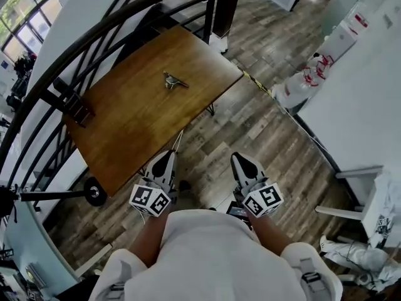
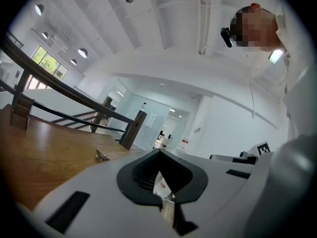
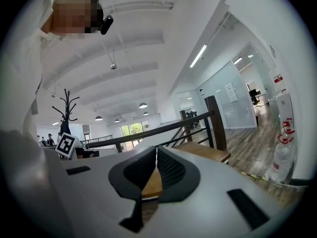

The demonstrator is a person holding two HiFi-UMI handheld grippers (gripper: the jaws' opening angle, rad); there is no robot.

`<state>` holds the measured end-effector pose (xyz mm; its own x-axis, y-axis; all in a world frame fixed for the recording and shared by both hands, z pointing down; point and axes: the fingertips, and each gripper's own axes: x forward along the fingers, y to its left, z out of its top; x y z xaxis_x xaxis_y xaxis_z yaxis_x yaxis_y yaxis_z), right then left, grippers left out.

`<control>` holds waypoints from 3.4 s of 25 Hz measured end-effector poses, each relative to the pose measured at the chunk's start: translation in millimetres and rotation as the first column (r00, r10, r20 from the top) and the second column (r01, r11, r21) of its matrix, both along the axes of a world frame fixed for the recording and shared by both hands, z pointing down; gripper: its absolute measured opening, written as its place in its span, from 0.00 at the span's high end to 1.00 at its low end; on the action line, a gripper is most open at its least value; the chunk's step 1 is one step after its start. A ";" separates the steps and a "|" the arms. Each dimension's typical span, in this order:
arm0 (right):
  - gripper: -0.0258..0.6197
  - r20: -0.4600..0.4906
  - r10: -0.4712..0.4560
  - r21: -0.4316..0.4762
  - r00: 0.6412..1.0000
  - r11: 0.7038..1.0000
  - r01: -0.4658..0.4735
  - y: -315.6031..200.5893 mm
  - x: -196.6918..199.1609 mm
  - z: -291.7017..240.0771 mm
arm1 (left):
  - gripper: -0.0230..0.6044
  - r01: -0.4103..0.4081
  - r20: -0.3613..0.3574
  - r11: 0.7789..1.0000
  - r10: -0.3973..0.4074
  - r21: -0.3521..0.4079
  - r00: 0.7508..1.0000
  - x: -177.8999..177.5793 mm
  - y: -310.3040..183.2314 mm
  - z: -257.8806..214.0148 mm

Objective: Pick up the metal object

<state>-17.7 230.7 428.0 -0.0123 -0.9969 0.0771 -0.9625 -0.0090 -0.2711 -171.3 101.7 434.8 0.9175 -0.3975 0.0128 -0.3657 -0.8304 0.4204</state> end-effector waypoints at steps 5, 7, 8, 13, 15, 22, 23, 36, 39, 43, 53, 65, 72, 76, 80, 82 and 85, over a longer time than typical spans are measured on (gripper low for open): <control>0.92 -0.015 0.020 0.010 1.000 1.000 -0.020 -49.0 10.7 -9.8 | 0.94 -0.028 -0.010 0.999 0.028 -0.017 1.000 10.0 -43.3 3.6; 0.92 -0.023 0.028 0.009 0.999 1.000 -0.028 -61.8 15.2 -8.5 | 0.94 -0.047 -0.006 0.999 0.047 -0.026 0.999 17.6 -56.7 13.2; 0.92 -0.025 0.032 0.006 0.999 0.999 -0.032 -67.2 18.1 -7.2 | 0.94 -0.055 -0.001 0.998 0.055 -0.033 0.998 22.6 -63.4 19.2; 0.92 -0.031 0.025 -0.019 0.999 0.999 -0.026 -76.6 44.2 -0.2 | 0.94 -0.044 0.006 0.996 0.045 -0.074 0.999 53.8 -82.5 32.8; 0.92 -0.012 0.015 -0.018 1.000 1.000 -0.015 -82.3 66.8 3.3 | 0.94 -0.035 0.015 0.997 0.036 -0.069 0.999 73.8 -84.8 28.1; 0.92 0.001 -0.127 0.067 0.992 0.990 0.127 -130.9 147.6 -11.3 | 0.94 0.028 0.099 0.999 -0.031 0.037 0.995 156.4 -95.8 16.3; 0.92 -0.001 -0.145 0.078 0.989 0.986 0.145 -134.0 162.2 -15.2 | 0.94 0.038 0.099 0.998 -0.042 0.041 0.994 171.0 -94.5 13.5; 0.92 0.077 -0.315 0.079 0.946 0.948 0.309 -157.0 289.0 -5.1 | 0.94 0.222 0.167 0.973 -0.230 0.064 0.959 265.7 -92.7 7.9; 0.92 0.115 -0.348 0.067 0.930 0.937 0.342 -165.5 299.5 2.4 | 0.94 0.281 0.172 0.957 -0.289 0.069 0.942 261.8 -101.1 3.3; 0.92 0.145 -0.368 0.061 0.919 0.930 0.363 -184.9 305.6 11.7 | 0.94 0.322 0.182 0.944 -0.330 0.072 0.926 250.2 -113.8 1.0; 0.92 0.132 -0.415 0.019 0.900 0.909 0.416 -262.0 265.8 15.4 | 0.94 0.426 0.140 0.904 -0.425 0.020 0.894 193.7 -199.2 18.5; 0.92 0.092 -0.477 -0.094 0.874 0.870 0.485 -387.2 210.7 40.4 | 0.94 0.471 0.108 0.882 -0.471 0.026 0.875 128.5 -331.1 42.4; 0.92 0.087 -0.477 -0.133 0.874 0.864 0.485 -425.0 190.7 48.2 | 0.94 0.464 0.142 0.883 -0.453 -0.062 0.880 95.7 -372.7 72.8; 0.92 0.088 -0.495 -0.156 0.865 0.850 0.503 -437.6 180.9 59.2 | 0.94 0.432 0.135 0.883 -0.413 -0.185 0.901 95.2 -376.1 99.4; 0.92 0.086 -0.507 -0.151 0.858 0.844 0.514 -454.1 178.4 63.1 | 0.94 0.358 0.102 0.862 -0.345 -0.359 0.933 109.2 -369.9 133.0; 0.92 0.090 -0.512 -0.151 0.854 0.841 0.520 -461.8 179.1 65.6 | 0.94 0.319 0.065 0.840 -0.325 -0.439 0.944 117.1 -366.4 148.3; 0.92 0.098 -0.526 -0.163 0.845 0.829 0.535 -468.2 178.4 72.5 | 0.94 0.254 -0.014 0.806 -0.309 -0.535 0.951 126.8 -362.2 166.0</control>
